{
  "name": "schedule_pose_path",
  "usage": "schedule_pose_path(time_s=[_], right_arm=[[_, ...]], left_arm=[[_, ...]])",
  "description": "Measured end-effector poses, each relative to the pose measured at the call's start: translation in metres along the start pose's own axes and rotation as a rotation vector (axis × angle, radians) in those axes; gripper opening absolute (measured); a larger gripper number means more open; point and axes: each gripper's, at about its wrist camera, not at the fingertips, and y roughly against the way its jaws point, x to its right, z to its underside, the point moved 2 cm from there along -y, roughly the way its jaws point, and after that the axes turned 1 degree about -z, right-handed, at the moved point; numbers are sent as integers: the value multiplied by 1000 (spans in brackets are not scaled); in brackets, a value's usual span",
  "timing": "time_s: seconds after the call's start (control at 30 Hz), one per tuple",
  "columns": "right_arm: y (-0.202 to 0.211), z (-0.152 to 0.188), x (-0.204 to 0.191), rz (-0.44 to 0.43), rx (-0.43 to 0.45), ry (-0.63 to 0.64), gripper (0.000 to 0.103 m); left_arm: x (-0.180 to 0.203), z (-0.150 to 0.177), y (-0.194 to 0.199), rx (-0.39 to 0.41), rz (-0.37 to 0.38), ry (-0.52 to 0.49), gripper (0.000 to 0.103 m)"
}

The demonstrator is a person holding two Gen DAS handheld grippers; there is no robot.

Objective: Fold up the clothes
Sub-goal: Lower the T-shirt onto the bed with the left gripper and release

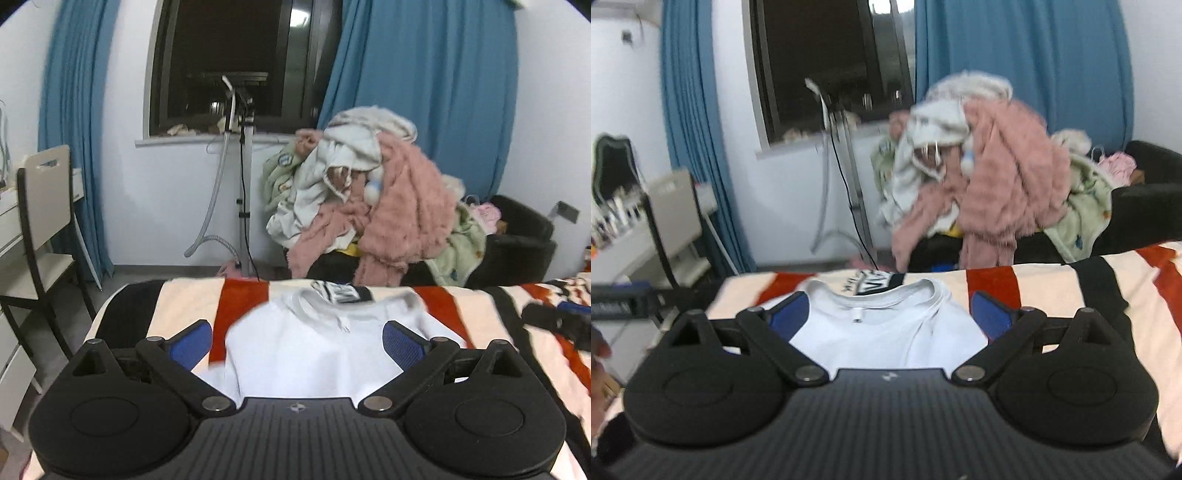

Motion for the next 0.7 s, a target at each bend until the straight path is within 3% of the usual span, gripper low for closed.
schedule_pose_path(time_s=[0.07,0.17,0.27,0.47,0.6,0.7], right_arm=[[39,17,-6,-19,46,-22,96],[85,48,-12,-38,108,-16,96],[119,80,-18,-52,148,8,96],[151,138,-18,-47,187,26,96],[152,154,-19,-14,174,80,96],[148,154,-22,-21,192,65,96]], left_arm=[[4,27,51,51,36,12,103],[16,65,109,113,33,12,103],[21,103,140,143,38,41,103],[6,175,158,101,68,91,103],[0,169,154,108,-11,93,103],[-5,174,147,88,-8,156,103]])
